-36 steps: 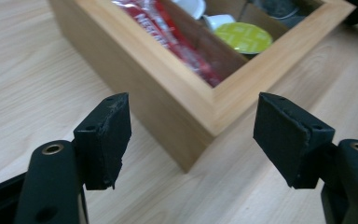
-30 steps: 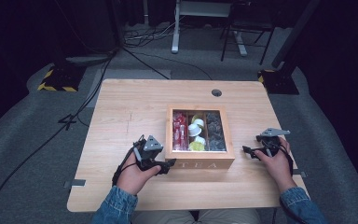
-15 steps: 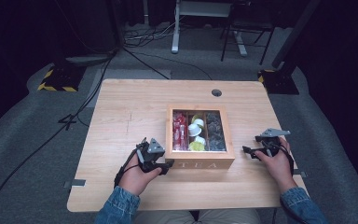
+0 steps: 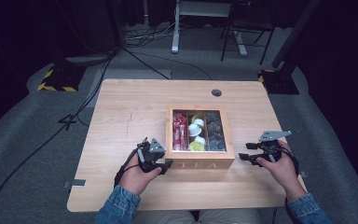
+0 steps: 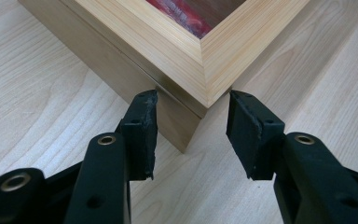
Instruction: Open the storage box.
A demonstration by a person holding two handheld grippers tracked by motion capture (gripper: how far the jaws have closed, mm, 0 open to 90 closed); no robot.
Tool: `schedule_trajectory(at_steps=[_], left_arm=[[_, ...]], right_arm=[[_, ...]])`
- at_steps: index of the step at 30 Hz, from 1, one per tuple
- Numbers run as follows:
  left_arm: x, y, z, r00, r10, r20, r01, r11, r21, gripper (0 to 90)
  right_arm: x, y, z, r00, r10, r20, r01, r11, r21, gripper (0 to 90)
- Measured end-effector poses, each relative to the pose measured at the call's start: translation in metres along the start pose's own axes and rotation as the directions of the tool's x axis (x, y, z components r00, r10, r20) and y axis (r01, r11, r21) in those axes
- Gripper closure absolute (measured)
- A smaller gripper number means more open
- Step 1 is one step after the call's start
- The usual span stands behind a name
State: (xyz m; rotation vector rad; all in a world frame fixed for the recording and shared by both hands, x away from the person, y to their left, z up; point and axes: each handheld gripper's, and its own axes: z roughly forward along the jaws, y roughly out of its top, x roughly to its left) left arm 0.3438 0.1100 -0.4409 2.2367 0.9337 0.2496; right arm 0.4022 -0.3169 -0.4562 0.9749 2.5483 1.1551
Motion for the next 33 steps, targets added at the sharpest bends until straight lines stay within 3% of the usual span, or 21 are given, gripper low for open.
schedule_trajectory(at_steps=[3,7,12,20,23,29,33], left_arm=[[0.0,0.002,-0.001,1.0,0.002,0.006,-0.002,1.0,0.008,53.8],[0.0,0.002,-0.002,0.9999,-0.01,0.012,0.01,0.9999,-0.002,53.8],[0.001,0.003,-0.004,0.9999,-0.004,0.009,0.004,1.0,-0.006,55.5],[-0.002,0.005,-0.007,0.9998,0.018,-0.003,-0.018,0.9997,-0.019,59.3],[-0.003,0.006,-0.007,0.9997,0.025,-0.009,-0.025,0.9995,-0.02,59.6],[-0.004,0.006,-0.008,0.9998,0.014,-0.012,-0.014,0.9988,-0.046,61.5],[-0.003,0.007,-0.011,0.9999,0.004,-0.01,-0.005,0.995,-0.1,64.8]], right_arm=[[0.008,0.005,-0.006,0.9989,-0.031,-0.035,0.031,1.0,-0.002,36.4],[0.026,0.014,-0.011,0.9876,-0.1,-0.122,0.101,0.995,0.004,41.8],[0.037,0.017,-0.008,0.9775,-0.143,-0.155,0.142,0.99,-0.017,49.9],[0.042,0.017,0.0,0.9776,-0.174,-0.117,0.174,0.985,-0.015,57.6],[0.045,0.017,0.0,0.9762,-0.187,-0.11,0.183,0.982,-0.042,60.8],[0.047,0.019,-0.001,0.9779,-0.189,-0.089,0.184,0.981,-0.064,57.1],[0.049,0.022,-0.007,0.9782,-0.204,-0.037,0.199,0.974,-0.109,50.0]])
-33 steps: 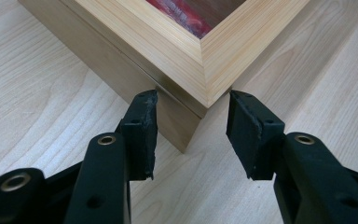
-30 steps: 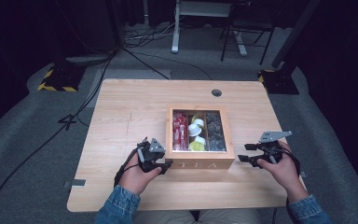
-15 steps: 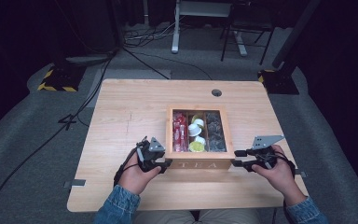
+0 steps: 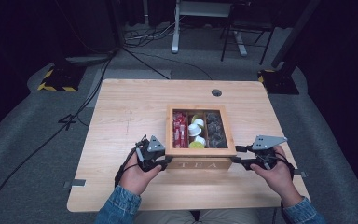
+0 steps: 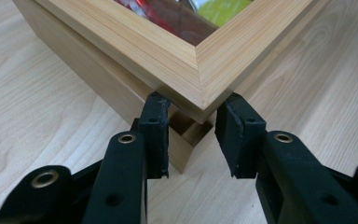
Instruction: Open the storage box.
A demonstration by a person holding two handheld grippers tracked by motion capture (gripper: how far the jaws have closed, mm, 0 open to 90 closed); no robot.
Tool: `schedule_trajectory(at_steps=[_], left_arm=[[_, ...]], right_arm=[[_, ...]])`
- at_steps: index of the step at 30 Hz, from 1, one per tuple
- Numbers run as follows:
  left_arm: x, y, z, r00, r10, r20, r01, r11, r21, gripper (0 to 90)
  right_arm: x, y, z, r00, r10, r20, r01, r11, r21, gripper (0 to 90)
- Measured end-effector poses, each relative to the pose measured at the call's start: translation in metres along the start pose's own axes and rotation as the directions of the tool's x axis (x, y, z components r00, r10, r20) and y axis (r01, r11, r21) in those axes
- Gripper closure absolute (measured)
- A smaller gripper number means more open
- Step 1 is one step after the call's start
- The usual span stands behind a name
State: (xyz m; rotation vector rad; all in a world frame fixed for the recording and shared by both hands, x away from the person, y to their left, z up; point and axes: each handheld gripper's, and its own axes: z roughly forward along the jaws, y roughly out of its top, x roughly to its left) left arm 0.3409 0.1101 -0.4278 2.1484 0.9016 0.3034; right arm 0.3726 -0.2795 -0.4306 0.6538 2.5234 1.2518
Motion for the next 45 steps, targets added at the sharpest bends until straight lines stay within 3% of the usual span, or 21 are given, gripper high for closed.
schedule_trajectory(at_steps=[5,8,15,22,25,31,37,45], left_arm=[[-0.001,0.001,-0.001,0.9999,-0.014,-0.005,0.014,0.9988,-0.046,65.0],[0.0,0.002,-0.004,0.9996,-0.025,-0.012,0.023,0.9959,-0.088,65.5],[-0.001,0.004,-0.007,0.9974,-0.072,-0.008,0.07,0.9854,-0.155,66.4],[0.0,0.005,-0.006,0.9969,-0.076,-0.02,0.072,0.9839,-0.164,65.3],[0.001,0.005,-0.006,0.9966,-0.078,-0.027,0.072,0.9827,-0.17,64.7],[0.007,0.003,-0.009,0.9938,-0.101,-0.045,0.093,0.9822,-0.163,60.7],[0.018,-0.004,-0.016,0.9864,-0.13,-0.101,0.112,0.9804,-0.162,50.8],[0.032,-0.023,-0.026,0.9669,-0.154,-0.203,0.127,0.982,-0.14,39.2]], right_arm=[[0.0,0.002,-0.002,0.9988,-0.021,0.045,0.023,0.999,-0.044,41.1],[0.001,0.005,-0.004,0.9935,-0.062,0.095,0.07,0.994,-0.083,37.1],[-0.001,0.012,-0.007,0.989,-0.096,0.112,0.11,0.985,-0.131,37.1],[0.0,0.017,-0.004,0.985,-0.117,0.127,0.132,0.983,-0.124,38.7],[0.001,0.02,-0.002,0.9792,-0.138,0.149,0.156,0.981,-0.116,38.2],[-0.001,0.025,-0.006,0.9794,-0.135,0.15,0.156,0.978,-0.138,39.3],[-0.007,0.038,-0.011,0.9788,-0.135,0.154,0.162,0.972,-0.173,40.2],[-0.021,0.054,-0.017,0.9859,-0.107,0.129,0.134,0.965,-0.223,41.7]])
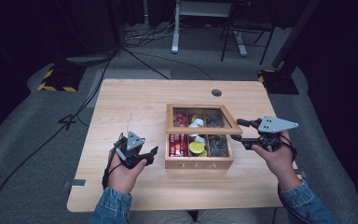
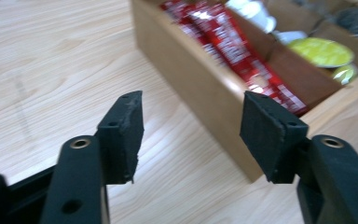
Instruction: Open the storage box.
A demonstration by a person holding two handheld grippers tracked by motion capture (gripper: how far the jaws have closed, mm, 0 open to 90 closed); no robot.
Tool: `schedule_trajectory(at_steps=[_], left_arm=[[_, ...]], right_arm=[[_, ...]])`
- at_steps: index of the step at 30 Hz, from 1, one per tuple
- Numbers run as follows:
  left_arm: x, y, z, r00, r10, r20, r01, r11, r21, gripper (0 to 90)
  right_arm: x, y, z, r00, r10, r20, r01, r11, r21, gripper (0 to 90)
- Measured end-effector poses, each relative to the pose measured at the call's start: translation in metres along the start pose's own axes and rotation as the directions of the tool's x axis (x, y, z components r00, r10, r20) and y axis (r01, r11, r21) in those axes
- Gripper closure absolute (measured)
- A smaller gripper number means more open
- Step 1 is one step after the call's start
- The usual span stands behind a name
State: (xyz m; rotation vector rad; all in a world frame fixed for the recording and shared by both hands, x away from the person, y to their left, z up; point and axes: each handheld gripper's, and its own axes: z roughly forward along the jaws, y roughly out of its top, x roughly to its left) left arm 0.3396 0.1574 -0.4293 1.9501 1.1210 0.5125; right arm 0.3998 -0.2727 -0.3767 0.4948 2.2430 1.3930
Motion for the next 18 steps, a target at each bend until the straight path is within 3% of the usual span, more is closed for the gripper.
schedule_trajectory(at_steps=[3,9,18], left_arm=[[0.007,-0.007,-0.003,0.9995,-0.008,-0.031,0.009,1.0,0.004,36.5],[0.019,-0.021,-0.008,0.995,-0.012,-0.099,0.015,0.9994,0.033,34.0],[0.04,-0.042,-0.005,0.9899,-0.039,-0.136,0.049,0.9961,0.073,32.2]], right_arm=[[-0.008,0.008,0.001,0.9997,0.02,-0.014,-0.02,1.0,-0.018,41.7],[-0.023,0.024,0.004,0.9995,0.013,-0.027,-0.014,1.0,-0.021,43.7],[-0.043,0.043,0.013,0.9989,0.04,-0.026,-0.041,0.998,-0.053,47.1]])
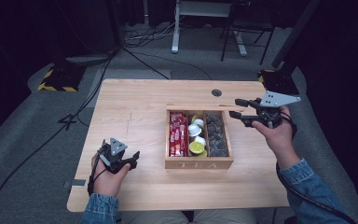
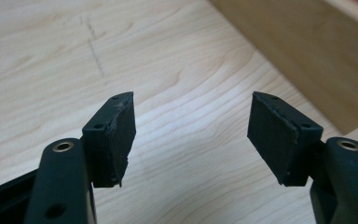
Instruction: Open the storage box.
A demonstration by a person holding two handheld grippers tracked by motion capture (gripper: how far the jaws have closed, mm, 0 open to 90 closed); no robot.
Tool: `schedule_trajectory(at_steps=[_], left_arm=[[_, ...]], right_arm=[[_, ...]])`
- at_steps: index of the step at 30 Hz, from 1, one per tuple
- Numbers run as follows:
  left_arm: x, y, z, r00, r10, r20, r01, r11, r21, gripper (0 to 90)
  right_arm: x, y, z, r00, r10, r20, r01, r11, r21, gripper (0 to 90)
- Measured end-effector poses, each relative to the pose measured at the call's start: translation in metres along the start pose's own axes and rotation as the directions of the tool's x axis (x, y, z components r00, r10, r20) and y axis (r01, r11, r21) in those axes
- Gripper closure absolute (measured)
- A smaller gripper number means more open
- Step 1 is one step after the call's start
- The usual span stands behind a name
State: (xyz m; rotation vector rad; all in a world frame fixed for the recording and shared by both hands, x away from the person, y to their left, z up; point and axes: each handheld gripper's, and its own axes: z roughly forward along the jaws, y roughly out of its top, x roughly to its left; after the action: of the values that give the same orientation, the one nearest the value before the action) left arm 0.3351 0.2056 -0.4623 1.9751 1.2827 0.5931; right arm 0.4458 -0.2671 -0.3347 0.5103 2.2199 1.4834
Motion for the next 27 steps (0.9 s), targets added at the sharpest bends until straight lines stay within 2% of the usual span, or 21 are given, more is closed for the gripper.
schedule_trajectory(at_steps=[5,11,17,20,21,23,27], left_arm=[[0.007,-0.005,0.007,1.0,-0.005,-0.001,0.005,0.9998,0.021,31.2],[0.015,-0.012,0.019,0.9998,0.016,0.012,-0.017,0.9985,0.052,29.7],[0.019,-0.015,0.025,0.9999,0.005,0.013,-0.006,0.9981,0.062,25.2],[0.022,-0.016,0.029,0.9999,-0.013,0.005,0.013,0.9977,0.067,24.0],[0.022,-0.016,0.029,0.9999,-0.013,0.005,0.013,0.9977,0.067,23.7],[0.024,-0.017,0.031,1.0,-0.007,-0.002,0.007,0.9972,0.075,22.9],[0.025,-0.017,0.034,1.0,-0.007,-0.005,0.008,0.9966,0.082,20.4]], right_arm=[[-0.014,0.01,0.006,0.9997,0.022,0.006,-0.022,1.0,-0.021,47.7],[-0.029,0.02,0.015,0.999,0.041,0.017,-0.04,0.999,-0.025,48.8],[-0.043,0.029,0.026,0.9972,0.072,0.017,-0.072,0.997,-0.035,50.0],[-0.053,0.035,0.032,0.9945,0.103,0.023,-0.102,0.994,-0.042,50.6],[-0.053,0.035,0.032,0.9945,0.103,0.023,-0.102,0.994,-0.042,50.6],[-0.061,0.039,0.036,0.9907,0.134,0.026,-0.132,0.99,-0.042,50.8],[-0.067,0.043,0.041,0.9881,0.15,0.037,-0.148,0.988,-0.04,51.0]])
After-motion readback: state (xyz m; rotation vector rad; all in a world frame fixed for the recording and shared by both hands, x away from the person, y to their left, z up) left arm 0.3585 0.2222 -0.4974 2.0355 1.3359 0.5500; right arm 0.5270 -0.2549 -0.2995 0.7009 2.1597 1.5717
